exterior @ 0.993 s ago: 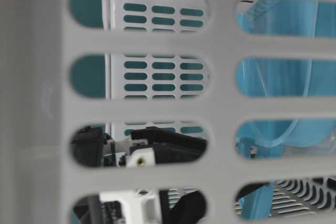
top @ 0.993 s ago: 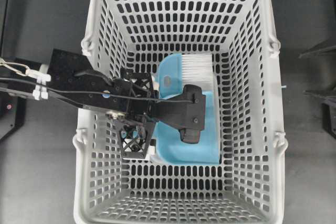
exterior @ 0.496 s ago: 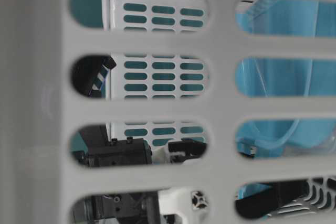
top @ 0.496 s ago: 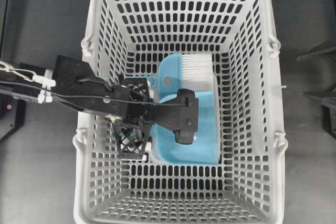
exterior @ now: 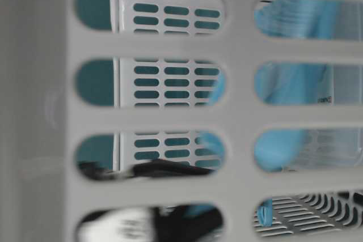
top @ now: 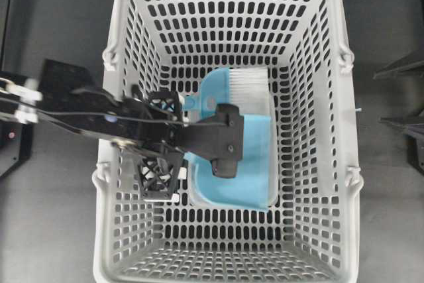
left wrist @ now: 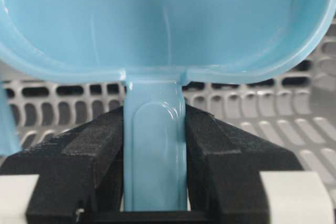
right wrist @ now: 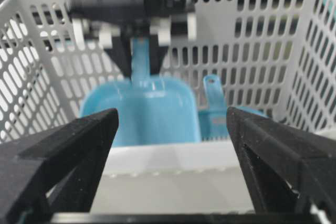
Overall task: Pick up the dustpan from the shopping basket with the left arm.
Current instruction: 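Lift the dustpan upward out from under the brush with the left gripper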
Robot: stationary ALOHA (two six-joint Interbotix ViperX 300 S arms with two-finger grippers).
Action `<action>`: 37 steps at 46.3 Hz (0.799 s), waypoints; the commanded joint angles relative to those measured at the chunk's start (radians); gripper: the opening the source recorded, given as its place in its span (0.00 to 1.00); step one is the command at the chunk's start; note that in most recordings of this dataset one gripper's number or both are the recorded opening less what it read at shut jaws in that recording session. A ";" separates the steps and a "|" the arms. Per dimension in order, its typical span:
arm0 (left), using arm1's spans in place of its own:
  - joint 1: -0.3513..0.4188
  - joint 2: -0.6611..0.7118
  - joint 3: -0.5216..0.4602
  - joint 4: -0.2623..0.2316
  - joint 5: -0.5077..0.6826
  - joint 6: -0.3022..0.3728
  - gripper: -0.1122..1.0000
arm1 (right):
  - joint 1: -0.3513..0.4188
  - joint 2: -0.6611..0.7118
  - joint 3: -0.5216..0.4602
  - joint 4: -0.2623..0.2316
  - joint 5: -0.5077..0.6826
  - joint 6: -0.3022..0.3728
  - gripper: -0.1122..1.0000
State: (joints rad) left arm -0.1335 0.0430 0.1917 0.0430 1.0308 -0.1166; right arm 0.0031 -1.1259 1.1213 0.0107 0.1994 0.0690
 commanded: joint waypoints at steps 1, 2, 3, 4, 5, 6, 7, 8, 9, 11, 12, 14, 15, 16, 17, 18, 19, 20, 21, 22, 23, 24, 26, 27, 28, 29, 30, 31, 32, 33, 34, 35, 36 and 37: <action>0.015 -0.084 -0.044 0.002 -0.025 0.002 0.34 | 0.002 0.005 -0.003 0.005 -0.011 0.015 0.81; 0.017 -0.095 -0.049 0.002 -0.029 0.005 0.34 | 0.002 0.003 -0.002 0.005 -0.011 0.018 0.81; 0.021 -0.106 -0.052 0.002 -0.035 0.005 0.34 | 0.002 0.003 -0.002 0.005 -0.012 0.021 0.81; 0.023 -0.114 -0.055 0.002 -0.041 0.006 0.34 | 0.002 0.000 -0.002 0.005 -0.017 0.025 0.81; 0.028 -0.123 -0.058 0.003 -0.049 0.006 0.34 | 0.002 0.000 0.000 0.005 -0.018 0.026 0.81; 0.029 -0.132 -0.061 0.002 -0.058 0.006 0.34 | 0.002 -0.002 0.000 0.005 -0.021 0.028 0.81; 0.035 -0.144 -0.064 0.003 -0.072 0.006 0.34 | 0.002 -0.005 -0.002 0.005 -0.025 0.028 0.81; 0.038 -0.153 -0.064 0.002 -0.083 0.008 0.34 | 0.002 -0.008 -0.002 0.005 -0.028 0.028 0.81; 0.041 -0.163 -0.064 0.002 -0.092 0.008 0.34 | 0.002 -0.009 0.000 0.005 -0.031 0.028 0.81; 0.051 -0.179 -0.064 0.003 -0.112 0.008 0.34 | 0.002 -0.015 0.000 0.005 -0.035 0.028 0.81; 0.054 -0.187 -0.063 0.003 -0.121 0.008 0.34 | 0.002 -0.018 0.000 0.005 -0.037 0.028 0.81; 0.063 -0.209 -0.058 0.003 -0.140 0.008 0.34 | 0.002 -0.023 0.000 0.005 -0.038 0.028 0.81; 0.067 -0.215 -0.057 0.003 -0.144 0.008 0.34 | 0.002 -0.026 0.000 0.005 -0.038 0.028 0.81; 0.069 -0.222 -0.057 0.003 -0.147 0.008 0.34 | 0.002 -0.029 0.002 0.005 -0.038 0.028 0.81; 0.072 -0.230 -0.055 0.003 -0.149 0.008 0.34 | 0.002 -0.034 0.002 0.005 -0.037 0.028 0.81; 0.074 -0.236 -0.055 0.002 -0.152 0.008 0.34 | 0.002 -0.035 0.002 0.005 -0.035 0.028 0.81; 0.075 -0.242 -0.055 0.003 -0.153 0.008 0.34 | 0.002 -0.038 0.002 0.005 -0.035 0.029 0.81; 0.077 -0.249 -0.057 0.003 -0.155 0.008 0.34 | 0.003 -0.040 0.002 0.005 -0.035 0.029 0.81; 0.077 -0.253 -0.057 0.003 -0.156 0.008 0.34 | 0.002 -0.043 0.000 0.005 -0.035 0.029 0.81; 0.078 -0.259 -0.058 0.003 -0.158 0.009 0.34 | 0.002 -0.043 0.002 0.005 -0.035 0.029 0.81; 0.078 -0.265 -0.060 0.003 -0.160 0.009 0.34 | 0.002 -0.046 0.002 0.005 -0.035 0.029 0.81; 0.078 -0.270 -0.060 0.003 -0.163 0.009 0.34 | 0.002 -0.048 0.000 0.005 -0.035 0.029 0.81; 0.078 -0.279 -0.060 0.003 -0.167 0.009 0.34 | 0.002 -0.049 0.000 0.005 -0.035 0.028 0.81; 0.078 -0.282 -0.060 0.003 -0.170 0.009 0.34 | 0.002 -0.049 0.000 0.005 -0.035 0.029 0.81; 0.078 -0.287 -0.058 0.003 -0.172 0.009 0.34 | 0.002 -0.049 0.000 0.005 -0.037 0.029 0.81; 0.078 -0.288 -0.058 0.003 -0.173 0.009 0.34 | 0.002 -0.049 0.002 0.005 -0.035 0.029 0.81; 0.077 -0.290 -0.058 0.003 -0.175 0.009 0.34 | 0.002 -0.049 0.002 0.005 -0.037 0.029 0.81; 0.077 -0.291 -0.058 0.002 -0.175 0.009 0.34 | 0.002 -0.051 0.002 0.005 -0.035 0.029 0.81; 0.075 -0.291 -0.058 0.003 -0.176 0.009 0.34 | 0.002 -0.049 0.002 0.005 -0.037 0.029 0.81; 0.075 -0.291 -0.061 0.003 -0.178 0.009 0.34 | 0.002 -0.051 0.002 0.005 -0.035 0.029 0.81; 0.075 -0.291 -0.061 0.003 -0.179 0.009 0.34 | 0.002 -0.049 0.002 0.005 -0.037 0.029 0.81; 0.072 -0.291 -0.061 0.003 -0.184 0.011 0.34 | 0.002 -0.049 0.002 0.005 -0.035 0.029 0.81; 0.072 -0.291 -0.061 0.003 -0.187 0.011 0.34 | 0.002 -0.049 0.002 0.005 -0.037 0.028 0.81; 0.072 -0.291 -0.061 0.003 -0.192 0.011 0.34 | 0.002 -0.049 0.002 0.005 -0.037 0.028 0.81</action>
State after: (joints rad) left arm -0.0568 -0.2255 0.1534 0.0430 0.8590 -0.1089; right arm 0.0031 -1.1812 1.1305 0.0123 0.1733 0.0966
